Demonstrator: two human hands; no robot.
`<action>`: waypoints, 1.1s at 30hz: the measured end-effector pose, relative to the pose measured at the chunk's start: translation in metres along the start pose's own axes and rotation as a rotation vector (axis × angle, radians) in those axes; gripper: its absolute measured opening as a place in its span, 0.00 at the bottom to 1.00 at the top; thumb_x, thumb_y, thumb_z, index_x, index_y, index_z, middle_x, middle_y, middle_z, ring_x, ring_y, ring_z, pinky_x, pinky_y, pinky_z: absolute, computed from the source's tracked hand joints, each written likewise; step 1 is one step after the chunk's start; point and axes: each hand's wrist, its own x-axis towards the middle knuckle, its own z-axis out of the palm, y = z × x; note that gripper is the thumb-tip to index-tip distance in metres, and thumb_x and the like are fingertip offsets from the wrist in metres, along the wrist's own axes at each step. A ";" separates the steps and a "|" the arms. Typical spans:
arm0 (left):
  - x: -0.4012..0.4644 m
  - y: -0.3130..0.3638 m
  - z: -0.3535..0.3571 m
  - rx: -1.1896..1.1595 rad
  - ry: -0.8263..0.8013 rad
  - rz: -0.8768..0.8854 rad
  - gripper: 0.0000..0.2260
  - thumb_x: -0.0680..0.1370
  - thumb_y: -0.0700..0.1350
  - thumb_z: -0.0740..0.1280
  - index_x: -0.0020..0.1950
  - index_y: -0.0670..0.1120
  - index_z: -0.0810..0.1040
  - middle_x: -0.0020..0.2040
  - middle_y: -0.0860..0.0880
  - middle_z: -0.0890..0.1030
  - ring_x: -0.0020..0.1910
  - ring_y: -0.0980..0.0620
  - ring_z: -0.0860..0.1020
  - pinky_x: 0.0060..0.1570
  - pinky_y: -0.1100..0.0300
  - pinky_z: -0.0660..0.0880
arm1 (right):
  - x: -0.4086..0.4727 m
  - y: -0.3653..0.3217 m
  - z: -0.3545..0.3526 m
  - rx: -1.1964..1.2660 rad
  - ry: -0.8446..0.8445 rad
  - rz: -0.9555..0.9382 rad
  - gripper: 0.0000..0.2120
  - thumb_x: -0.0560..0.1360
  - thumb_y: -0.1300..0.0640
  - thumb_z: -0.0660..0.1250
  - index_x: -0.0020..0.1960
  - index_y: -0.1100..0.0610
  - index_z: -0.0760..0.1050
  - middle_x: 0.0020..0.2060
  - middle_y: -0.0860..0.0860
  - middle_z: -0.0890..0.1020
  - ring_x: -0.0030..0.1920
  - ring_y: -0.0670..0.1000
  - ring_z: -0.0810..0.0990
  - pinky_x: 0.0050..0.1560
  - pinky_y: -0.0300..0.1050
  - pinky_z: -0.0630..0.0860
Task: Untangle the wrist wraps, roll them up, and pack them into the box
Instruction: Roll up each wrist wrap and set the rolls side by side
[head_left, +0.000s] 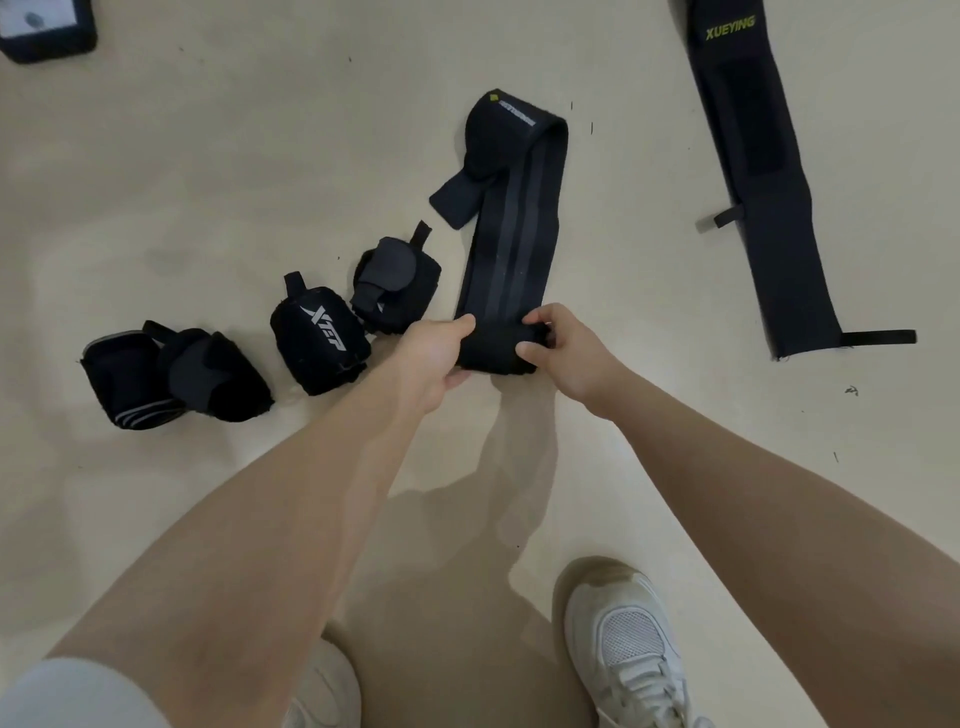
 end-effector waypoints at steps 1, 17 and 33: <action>-0.004 0.000 -0.005 -0.123 -0.048 -0.056 0.11 0.78 0.44 0.66 0.58 0.42 0.74 0.54 0.45 0.79 0.52 0.47 0.78 0.47 0.57 0.77 | -0.003 -0.001 0.001 0.061 0.013 0.009 0.15 0.79 0.59 0.62 0.65 0.56 0.67 0.54 0.51 0.73 0.51 0.49 0.73 0.44 0.34 0.70; -0.070 -0.002 -0.025 -0.196 -0.443 -0.019 0.14 0.76 0.46 0.68 0.61 0.44 0.77 0.58 0.44 0.81 0.55 0.46 0.81 0.54 0.51 0.78 | -0.066 -0.032 0.004 0.526 -0.044 0.396 0.11 0.81 0.51 0.57 0.60 0.54 0.72 0.53 0.53 0.79 0.53 0.54 0.78 0.57 0.59 0.76; -0.118 0.023 -0.075 0.308 -0.128 0.636 0.17 0.70 0.40 0.73 0.55 0.54 0.75 0.50 0.56 0.81 0.51 0.58 0.79 0.47 0.65 0.75 | -0.094 -0.095 -0.002 -0.213 0.182 -0.253 0.18 0.73 0.57 0.69 0.61 0.57 0.70 0.56 0.51 0.75 0.53 0.49 0.75 0.51 0.40 0.72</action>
